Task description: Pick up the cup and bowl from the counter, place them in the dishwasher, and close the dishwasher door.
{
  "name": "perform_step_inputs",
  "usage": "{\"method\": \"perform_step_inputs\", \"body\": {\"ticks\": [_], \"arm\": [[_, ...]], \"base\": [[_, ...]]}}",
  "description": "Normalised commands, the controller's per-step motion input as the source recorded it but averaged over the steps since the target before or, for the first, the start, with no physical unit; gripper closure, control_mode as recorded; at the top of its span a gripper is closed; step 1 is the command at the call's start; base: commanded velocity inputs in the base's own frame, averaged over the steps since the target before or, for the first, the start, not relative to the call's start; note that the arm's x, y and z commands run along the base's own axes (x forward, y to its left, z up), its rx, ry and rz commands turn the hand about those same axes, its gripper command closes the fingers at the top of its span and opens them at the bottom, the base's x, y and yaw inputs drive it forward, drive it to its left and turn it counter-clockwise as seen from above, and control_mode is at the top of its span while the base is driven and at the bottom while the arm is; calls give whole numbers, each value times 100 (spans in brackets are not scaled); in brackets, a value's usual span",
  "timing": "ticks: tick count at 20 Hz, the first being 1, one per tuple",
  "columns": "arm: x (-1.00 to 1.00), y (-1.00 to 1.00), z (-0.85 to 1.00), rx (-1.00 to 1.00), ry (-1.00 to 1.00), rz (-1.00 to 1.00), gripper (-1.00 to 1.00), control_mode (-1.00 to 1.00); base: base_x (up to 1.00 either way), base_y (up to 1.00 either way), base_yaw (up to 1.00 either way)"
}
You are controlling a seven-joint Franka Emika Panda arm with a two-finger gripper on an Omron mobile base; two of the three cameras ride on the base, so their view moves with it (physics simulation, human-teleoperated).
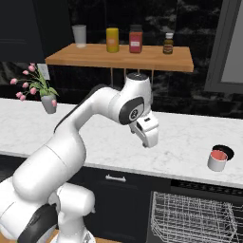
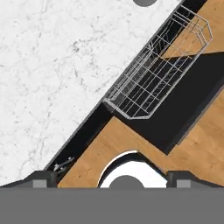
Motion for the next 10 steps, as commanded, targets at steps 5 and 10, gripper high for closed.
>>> {"method": "perform_step_inputs", "body": {"ticks": [5,10], "arm": [[0,-96,-7,20,1,-42,-100,-100],[1,-73,-27,12,-3,-35,-100,-100]], "base": [[0,0,0],[0,0,0]]}}
